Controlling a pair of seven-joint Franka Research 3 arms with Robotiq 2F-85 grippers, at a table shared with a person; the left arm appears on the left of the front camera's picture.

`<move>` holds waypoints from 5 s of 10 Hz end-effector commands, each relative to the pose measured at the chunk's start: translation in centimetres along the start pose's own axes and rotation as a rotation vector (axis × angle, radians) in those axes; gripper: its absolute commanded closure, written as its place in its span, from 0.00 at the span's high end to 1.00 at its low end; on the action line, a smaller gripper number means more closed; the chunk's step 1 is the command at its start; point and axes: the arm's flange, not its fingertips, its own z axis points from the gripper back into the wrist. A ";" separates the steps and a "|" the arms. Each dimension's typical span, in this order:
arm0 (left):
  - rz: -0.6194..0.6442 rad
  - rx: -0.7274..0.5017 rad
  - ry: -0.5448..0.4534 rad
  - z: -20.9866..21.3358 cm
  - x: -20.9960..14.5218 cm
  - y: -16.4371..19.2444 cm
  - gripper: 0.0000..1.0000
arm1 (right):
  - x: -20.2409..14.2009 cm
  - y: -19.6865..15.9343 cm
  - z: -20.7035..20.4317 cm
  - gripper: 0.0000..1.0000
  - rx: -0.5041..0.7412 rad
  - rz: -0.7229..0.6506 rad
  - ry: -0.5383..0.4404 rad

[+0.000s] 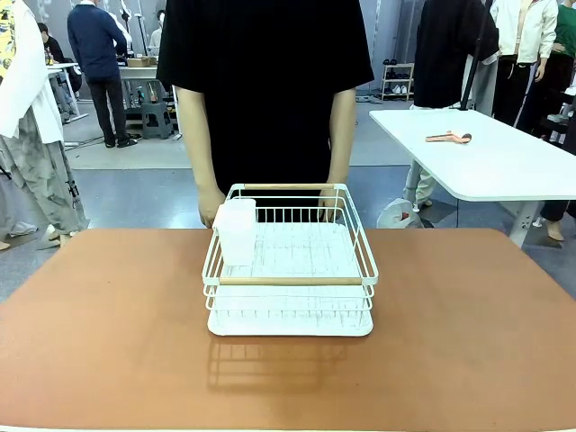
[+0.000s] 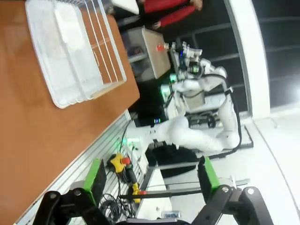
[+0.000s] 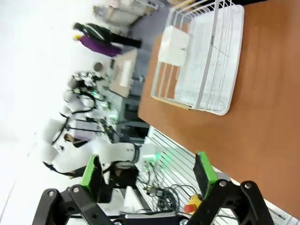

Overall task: Clean the table.
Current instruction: Pick up the Lint Roller when the human hands it over.

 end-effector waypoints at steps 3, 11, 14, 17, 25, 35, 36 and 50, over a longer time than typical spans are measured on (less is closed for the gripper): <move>0.015 -0.012 -0.126 8.6 -1.6 4.9 1.00 | -0.5 -4.1 6.0 1.00 0.084 -0.048 -0.063; 0.054 0.030 -0.135 10.2 -2.1 5.6 1.00 | -1.7 -6.4 8.1 1.00 0.065 -0.102 -0.094; 0.054 0.030 -0.135 10.2 -2.1 5.6 1.00 | -1.7 -6.4 8.1 1.00 0.065 -0.102 -0.094; 0.054 0.030 -0.135 10.2 -2.1 5.6 1.00 | -1.7 -6.4 8.1 1.00 0.065 -0.102 -0.094; 0.054 0.030 -0.135 10.2 -2.1 5.6 1.00 | -1.7 -6.4 8.1 1.00 0.065 -0.102 -0.094; 0.054 0.030 -0.135 10.2 -2.1 5.6 1.00 | -1.7 -6.4 8.1 1.00 0.065 -0.102 -0.094; 0.054 0.030 -0.135 10.2 -2.1 5.6 1.00 | -1.7 -6.4 8.1 1.00 0.065 -0.102 -0.094; 0.054 0.030 -0.135 10.2 -2.1 5.6 1.00 | -1.7 -6.4 8.1 1.00 0.065 -0.102 -0.094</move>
